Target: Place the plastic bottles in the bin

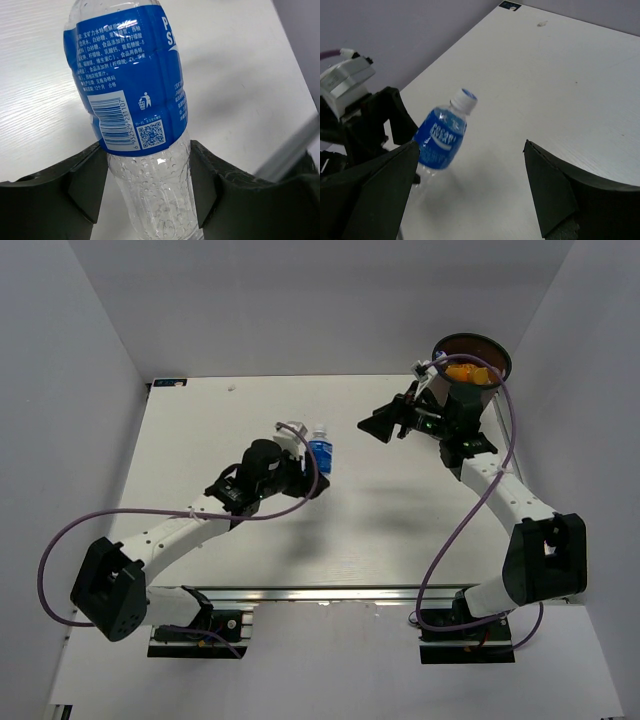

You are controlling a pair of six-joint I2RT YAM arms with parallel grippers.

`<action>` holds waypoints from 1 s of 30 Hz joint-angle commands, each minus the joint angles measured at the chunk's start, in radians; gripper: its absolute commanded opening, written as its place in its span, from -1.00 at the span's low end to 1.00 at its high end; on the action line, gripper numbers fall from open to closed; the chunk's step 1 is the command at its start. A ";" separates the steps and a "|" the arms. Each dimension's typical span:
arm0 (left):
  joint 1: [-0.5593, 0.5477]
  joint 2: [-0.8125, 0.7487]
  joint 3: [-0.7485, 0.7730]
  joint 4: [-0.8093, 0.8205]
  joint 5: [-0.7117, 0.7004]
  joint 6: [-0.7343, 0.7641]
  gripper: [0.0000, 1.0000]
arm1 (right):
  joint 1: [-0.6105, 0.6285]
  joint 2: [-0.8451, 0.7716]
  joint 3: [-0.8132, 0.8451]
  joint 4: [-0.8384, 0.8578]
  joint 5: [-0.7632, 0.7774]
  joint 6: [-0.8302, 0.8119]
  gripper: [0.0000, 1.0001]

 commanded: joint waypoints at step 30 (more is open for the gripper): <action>-0.187 0.036 0.105 0.187 0.046 0.280 -1.00 | 0.089 0.046 -0.027 0.120 0.022 0.186 -0.37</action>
